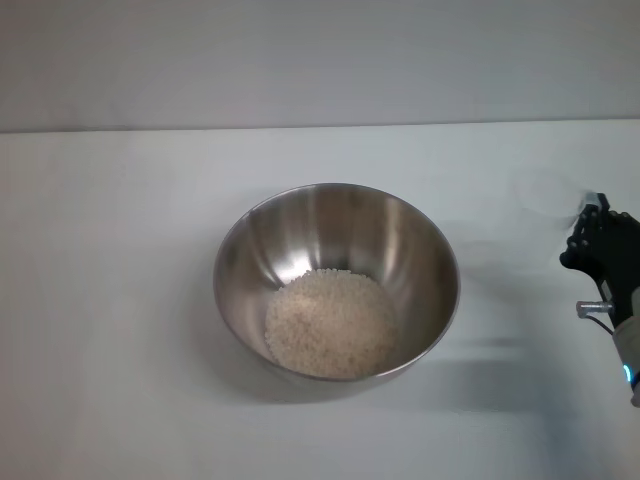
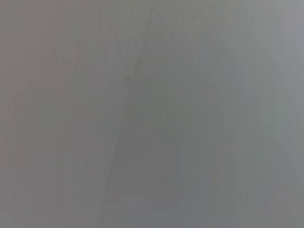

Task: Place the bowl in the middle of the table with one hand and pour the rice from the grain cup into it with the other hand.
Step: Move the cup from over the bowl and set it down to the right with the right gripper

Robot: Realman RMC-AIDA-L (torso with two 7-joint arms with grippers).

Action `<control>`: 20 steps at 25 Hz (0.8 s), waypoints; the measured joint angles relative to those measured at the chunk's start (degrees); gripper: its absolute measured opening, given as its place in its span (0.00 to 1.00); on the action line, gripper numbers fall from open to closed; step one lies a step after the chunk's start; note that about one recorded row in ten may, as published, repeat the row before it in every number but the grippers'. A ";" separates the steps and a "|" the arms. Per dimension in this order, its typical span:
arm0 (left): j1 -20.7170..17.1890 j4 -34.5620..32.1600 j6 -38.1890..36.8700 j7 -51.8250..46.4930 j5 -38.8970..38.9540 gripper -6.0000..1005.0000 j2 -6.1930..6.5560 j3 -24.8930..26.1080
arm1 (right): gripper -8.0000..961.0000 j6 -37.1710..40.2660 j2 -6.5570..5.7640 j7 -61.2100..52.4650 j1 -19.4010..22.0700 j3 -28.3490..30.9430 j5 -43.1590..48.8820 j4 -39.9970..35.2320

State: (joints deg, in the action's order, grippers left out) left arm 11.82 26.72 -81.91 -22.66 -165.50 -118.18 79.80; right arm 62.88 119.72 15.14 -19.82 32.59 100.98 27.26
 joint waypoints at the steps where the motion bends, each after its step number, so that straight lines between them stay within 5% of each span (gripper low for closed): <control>1: 0.03 0.00 0.00 0.00 0.00 0.62 -0.01 0.00 | 0.03 -0.52 0.00 -0.25 -0.30 -0.03 0.00 -0.30; 20: 0.32 -0.09 0.00 0.08 0.00 0.62 -0.13 0.00 | 0.03 -6.60 -0.02 -0.75 -3.47 -0.06 0.00 -2.91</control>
State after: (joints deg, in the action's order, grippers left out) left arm 12.14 26.63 -81.91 -22.59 -165.50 -118.31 79.80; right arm 56.28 119.70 14.40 -23.29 32.53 100.98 24.34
